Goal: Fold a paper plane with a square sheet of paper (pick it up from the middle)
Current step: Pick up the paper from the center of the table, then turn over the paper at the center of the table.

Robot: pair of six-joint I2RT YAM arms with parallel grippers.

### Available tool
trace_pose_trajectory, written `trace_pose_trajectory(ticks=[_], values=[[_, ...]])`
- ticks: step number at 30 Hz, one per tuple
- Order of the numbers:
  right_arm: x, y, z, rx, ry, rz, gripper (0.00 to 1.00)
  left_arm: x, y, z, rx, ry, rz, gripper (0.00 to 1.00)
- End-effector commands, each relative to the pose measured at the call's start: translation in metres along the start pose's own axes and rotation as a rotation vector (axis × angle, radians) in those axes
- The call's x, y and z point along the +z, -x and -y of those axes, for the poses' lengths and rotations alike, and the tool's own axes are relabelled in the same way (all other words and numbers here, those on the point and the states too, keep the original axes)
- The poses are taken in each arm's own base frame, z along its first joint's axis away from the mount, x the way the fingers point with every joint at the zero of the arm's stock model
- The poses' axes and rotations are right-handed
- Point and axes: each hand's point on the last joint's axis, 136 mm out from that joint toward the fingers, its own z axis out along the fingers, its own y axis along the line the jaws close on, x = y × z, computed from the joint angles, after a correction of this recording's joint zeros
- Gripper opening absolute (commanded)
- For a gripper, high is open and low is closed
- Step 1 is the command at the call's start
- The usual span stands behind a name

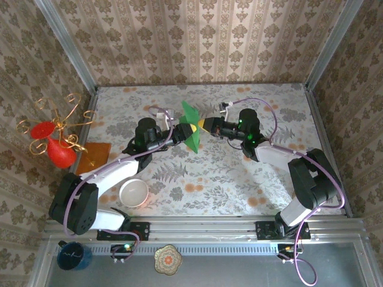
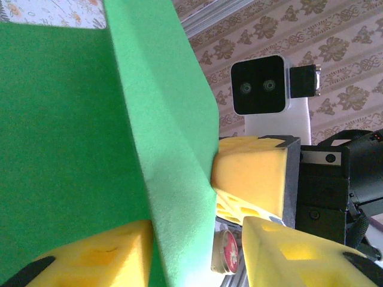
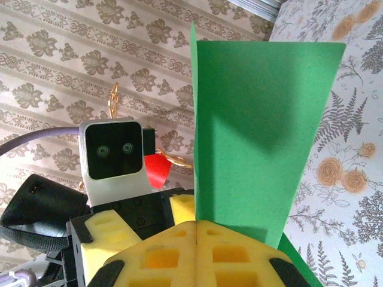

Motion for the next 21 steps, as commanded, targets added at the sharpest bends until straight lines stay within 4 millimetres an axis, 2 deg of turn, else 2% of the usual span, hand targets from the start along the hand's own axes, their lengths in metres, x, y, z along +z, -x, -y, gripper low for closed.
trace_pose_trajectory(ticks=[1,7,16,21], values=[[-0.004,0.003,-0.008,-0.017,0.038,0.008,0.0,0.003,-0.001,0.004,-0.006,-0.03,-0.009,0.42],[-0.007,0.005,-0.007,-0.011,0.041,0.011,0.0,0.006,0.0,0.0,-0.023,-0.028,-0.01,0.35],[-0.007,0.005,-0.001,0.008,0.032,0.008,0.0,0.009,0.006,0.005,-0.022,-0.061,-0.002,0.25],[-0.009,0.006,0.003,0.019,0.018,0.011,0.06,0.009,0.006,0.005,-0.021,-0.059,-0.004,0.2]])
